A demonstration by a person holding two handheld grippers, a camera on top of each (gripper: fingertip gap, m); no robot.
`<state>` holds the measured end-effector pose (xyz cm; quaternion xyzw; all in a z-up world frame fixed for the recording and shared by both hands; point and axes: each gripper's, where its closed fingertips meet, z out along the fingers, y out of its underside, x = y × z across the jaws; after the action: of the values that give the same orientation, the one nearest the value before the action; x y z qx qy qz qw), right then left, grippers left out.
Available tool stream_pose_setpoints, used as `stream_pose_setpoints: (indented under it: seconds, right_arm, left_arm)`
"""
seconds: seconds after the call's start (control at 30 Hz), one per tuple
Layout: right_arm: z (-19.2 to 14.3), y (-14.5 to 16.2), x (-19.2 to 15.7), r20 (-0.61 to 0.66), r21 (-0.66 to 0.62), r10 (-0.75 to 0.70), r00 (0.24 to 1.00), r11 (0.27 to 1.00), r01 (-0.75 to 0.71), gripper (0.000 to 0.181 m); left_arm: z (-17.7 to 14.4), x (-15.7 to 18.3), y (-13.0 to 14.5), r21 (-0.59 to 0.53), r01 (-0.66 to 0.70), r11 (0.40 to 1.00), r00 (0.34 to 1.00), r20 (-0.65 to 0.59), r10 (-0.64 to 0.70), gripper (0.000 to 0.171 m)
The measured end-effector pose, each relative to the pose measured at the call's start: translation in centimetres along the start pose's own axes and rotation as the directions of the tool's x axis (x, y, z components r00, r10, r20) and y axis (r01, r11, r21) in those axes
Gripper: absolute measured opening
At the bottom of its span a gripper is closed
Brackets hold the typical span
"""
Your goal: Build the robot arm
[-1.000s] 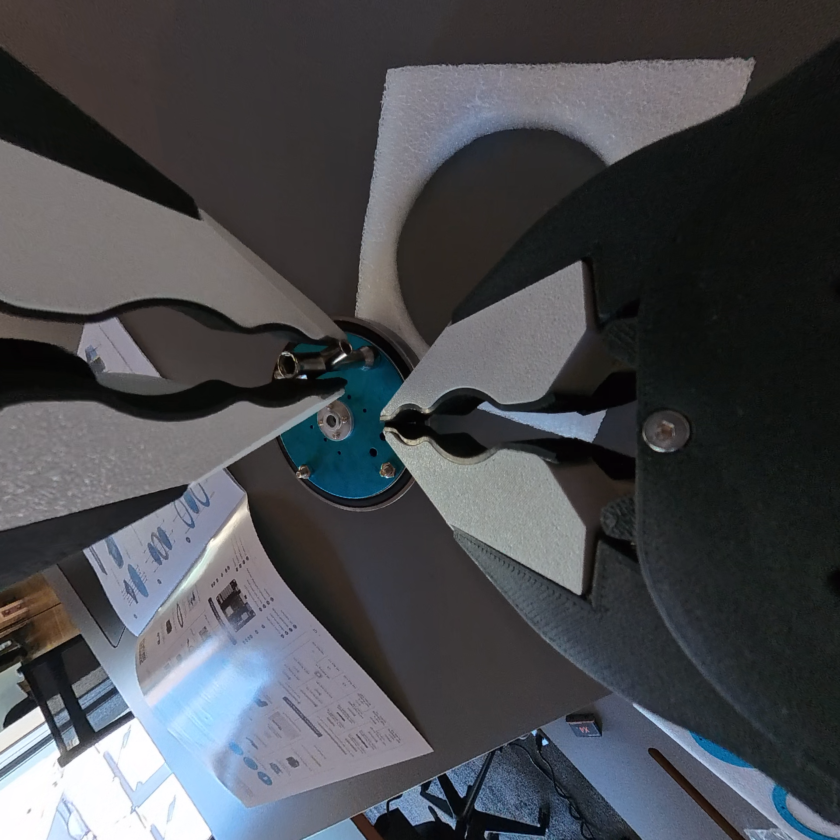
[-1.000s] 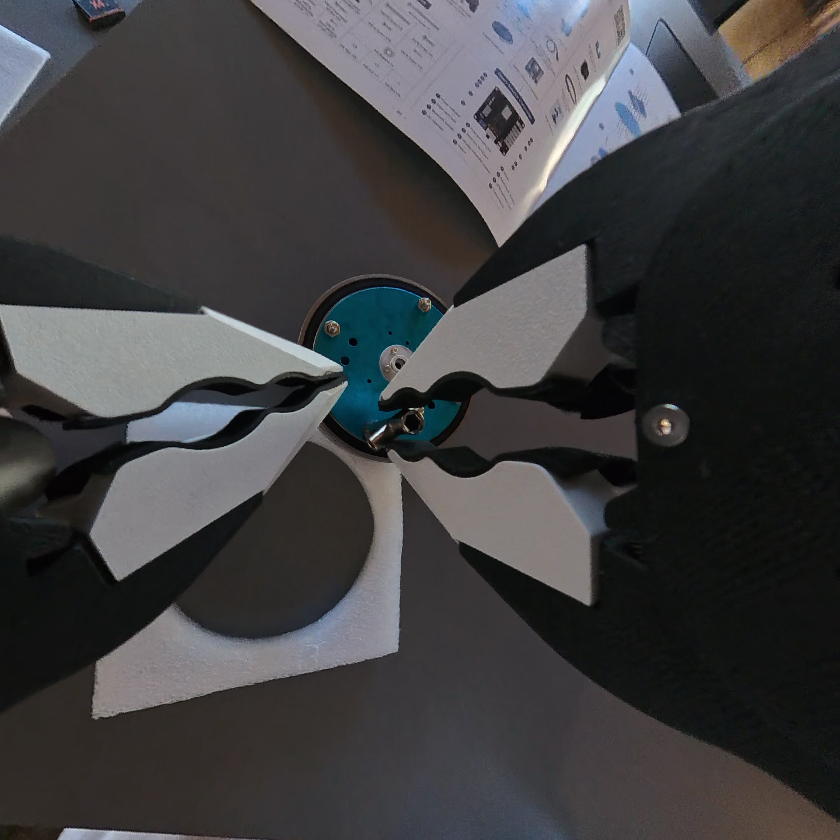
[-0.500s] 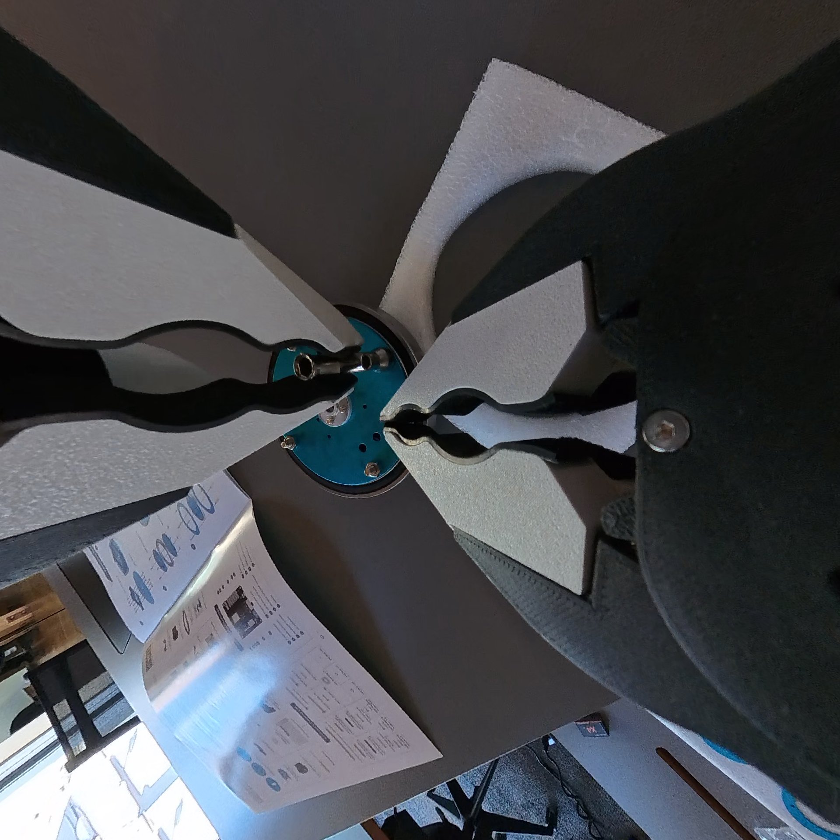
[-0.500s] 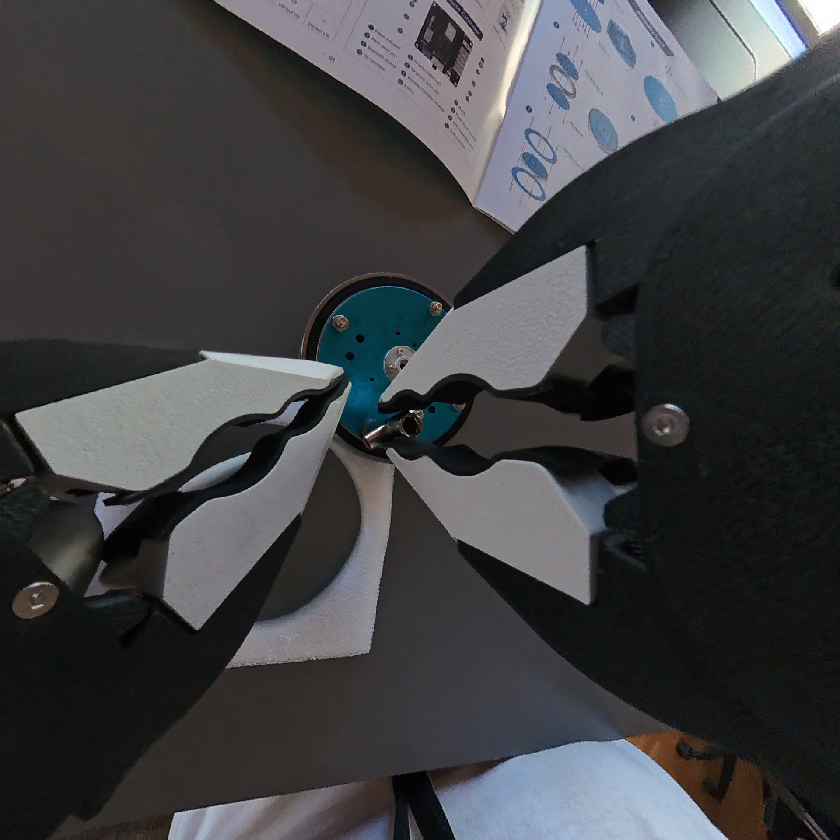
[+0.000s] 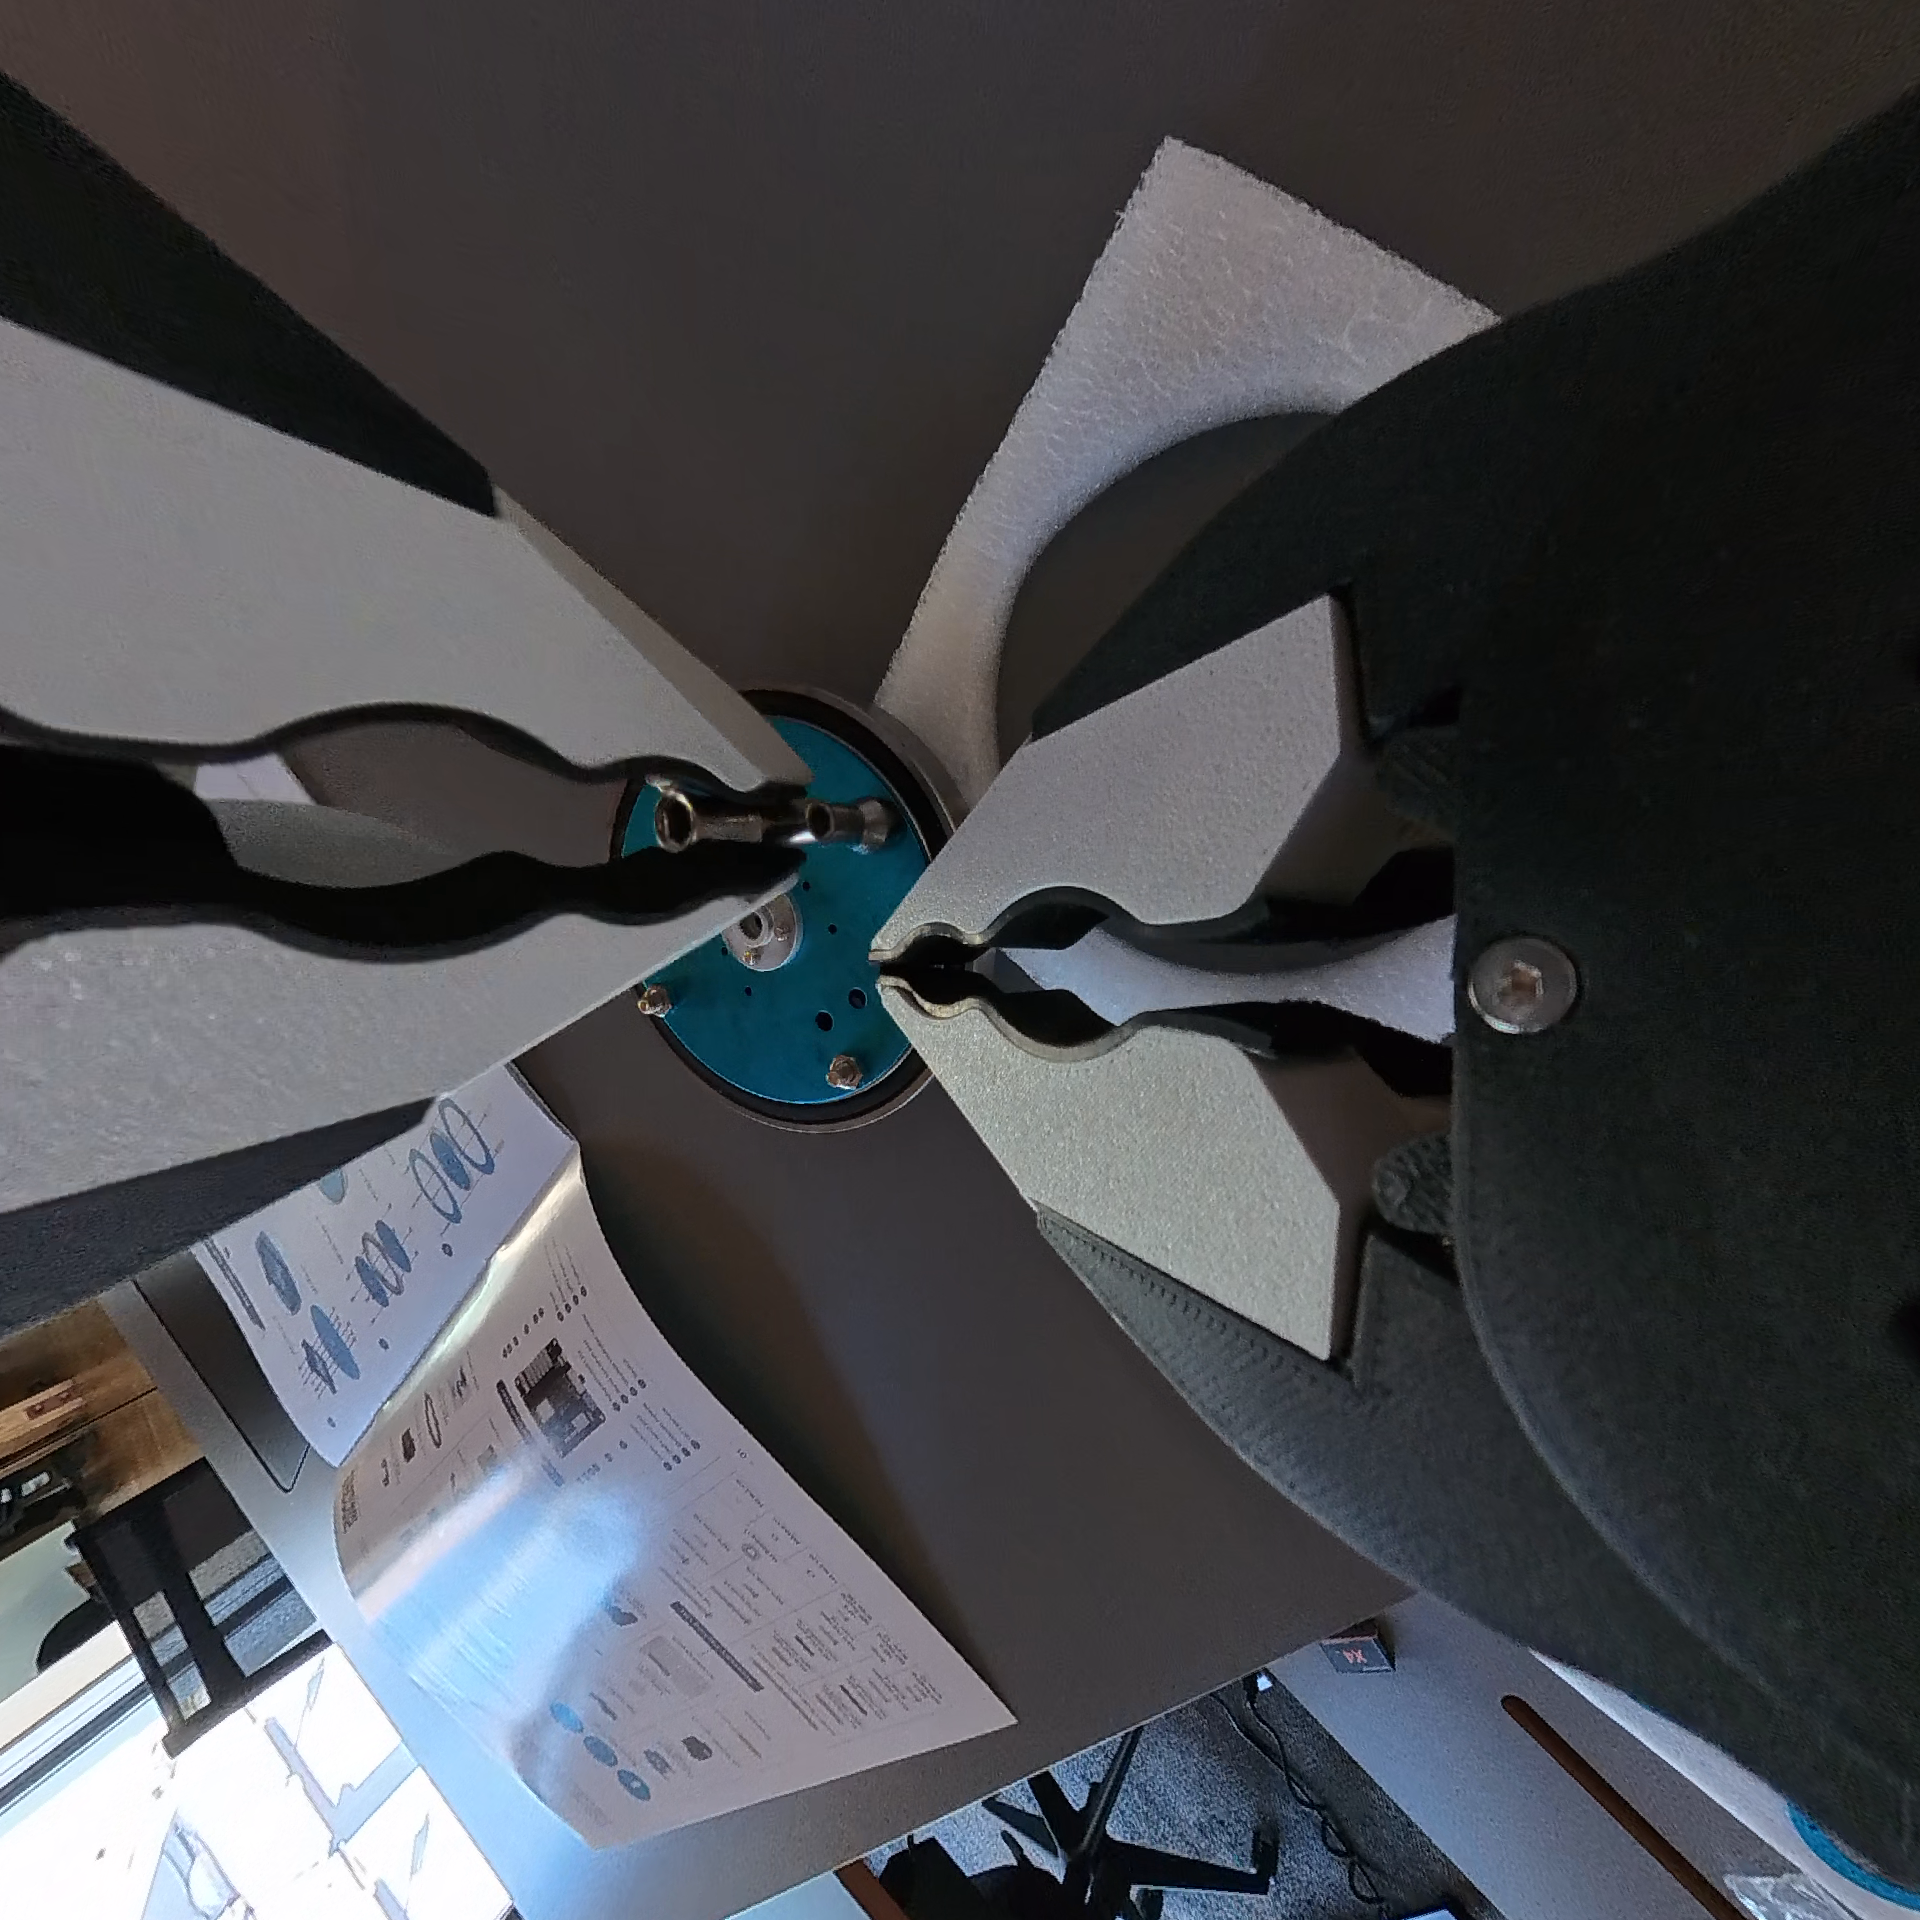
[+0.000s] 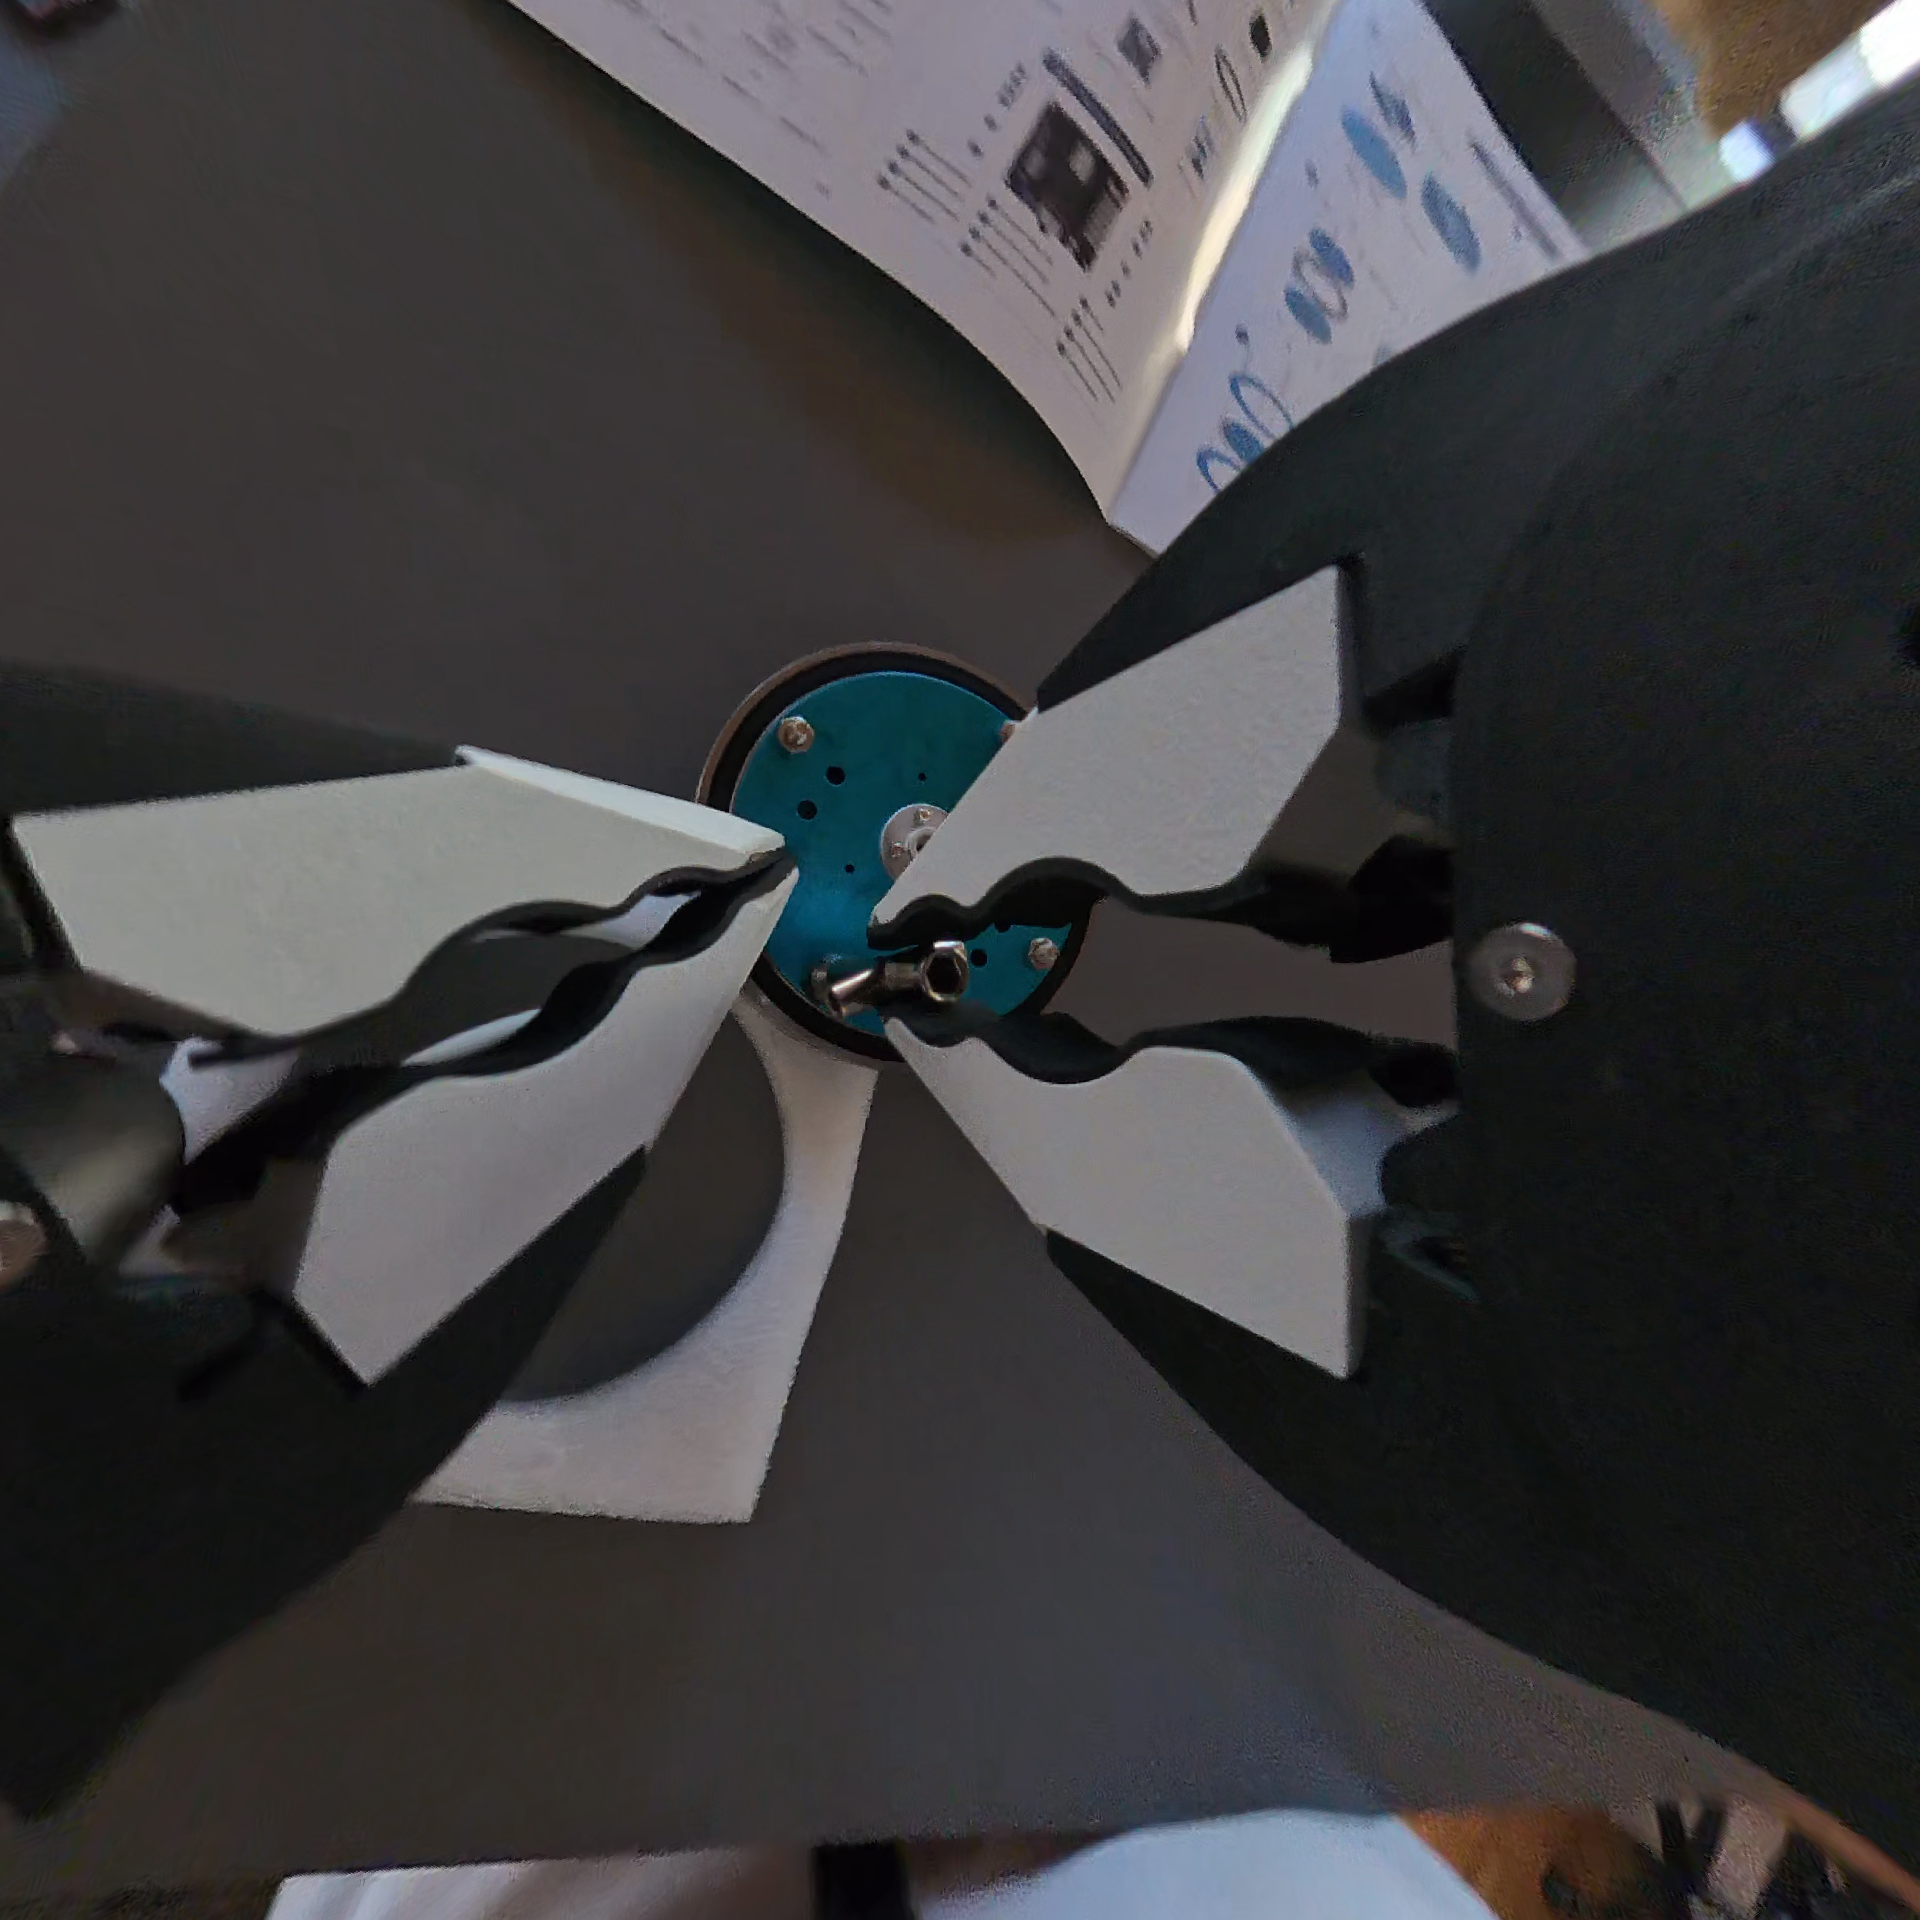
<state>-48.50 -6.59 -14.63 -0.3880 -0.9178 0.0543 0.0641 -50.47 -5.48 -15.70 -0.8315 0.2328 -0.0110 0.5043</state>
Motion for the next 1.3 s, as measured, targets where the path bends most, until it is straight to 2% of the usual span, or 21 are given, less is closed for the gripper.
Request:
stream_pose_setpoints:
  seconds: [0.17,0.33,0.43,0.5,0.6,0.67,0.7,0.77,0.87,0.97,1.07,1.13,1.23,1.3]
  right_arm:
    - [-0.1,0.1,0.0,-0.047,0.012,-0.125,0.991,0.992,0.126,0.007]
    - [-1.3,0.2,0.1,-0.070,0.044,-0.160,0.985,0.986,0.164,0.006]
    - [-2.4,1.6,1.0,-0.176,0.054,-0.145,0.974,0.986,0.157,0.006]
    - [-3.3,3.0,1.6,-0.283,0.130,-0.080,0.956,0.984,0.121,0.006]
    - [-3.4,6.2,1.4,-0.454,0.269,-0.012,0.891,0.951,0.150,0.006]
    - [-3.5,9.1,1.8,-0.625,0.269,0.026,0.780,0.946,0.184,0.006]
    - [-3.4,10.3,1.7,-0.672,0.269,0.041,0.739,0.944,0.192,0.006]
    - [-2.5,12.1,1.2,-0.701,0.284,0.086,0.708,0.944,0.167,0.006]
    - [-0.4,13.5,0.3,-0.656,0.311,0.140,0.742,0.946,0.096,0.006]
    - [1.1,13.7,-0.2,-0.592,0.361,0.191,0.783,0.932,0.045,0.007]
    - [1.1,13.4,-0.8,-0.489,0.448,0.270,0.830,0.893,-0.026,0.008]
    - [0.9,13.3,-1.4,-0.381,0.517,0.330,0.864,0.851,-0.097,0.023]
    - [0.5,13.3,-3.4,-0.148,0.582,0.361,0.921,0.785,-0.214,0.060]
    - [-0.4,12.4,-4.3,-0.031,0.611,0.322,0.946,0.755,-0.237,0.067]
  left_arm:
    - [0.0,0.0,0.0,0.001,-0.005,1.000,1.000,0.003,0.005,0.000]
    - [0.0,0.0,-0.1,0.003,-0.011,1.000,1.000,0.003,0.011,0.000]
    - [-0.2,-0.6,-0.1,0.011,-0.051,0.999,0.997,0.056,0.050,0.000]
    - [-0.9,-1.3,-0.5,0.056,-0.066,0.996,0.991,0.116,0.059,0.000]
    - [-2.4,-1.7,-1.7,0.171,0.017,0.985,0.994,0.107,-0.036,0.000]
    - [-3.0,-1.8,-2.1,0.215,0.122,0.969,0.990,0.038,-0.133,0.003]
    - [-3.3,-1.9,-2.2,0.222,0.171,0.960,0.984,0.001,-0.176,0.006]
    - [-3.7,-1.9,-2.3,0.219,0.259,0.941,0.966,-0.078,-0.248,0.014]
    - [-3.9,-1.7,-1.6,0.138,0.393,0.909,0.910,-0.205,-0.362,0.028]
    - [-3.9,-2.0,-1.2,0.063,0.529,0.846,0.819,-0.299,-0.489,0.026]
    - [-3.3,-2.4,-0.6,-0.015,0.591,0.807,0.755,-0.343,-0.559,0.021]
    - [-3.0,-2.5,-0.4,-0.079,0.626,0.776,0.706,-0.366,-0.606,0.022]
    - [-2.7,-2.5,-0.5,-0.159,0.668,0.727,0.626,-0.407,-0.665,0.026]
    - [-2.4,-2.2,-0.3,-0.216,0.646,0.732,0.616,-0.418,-0.668,0.027]
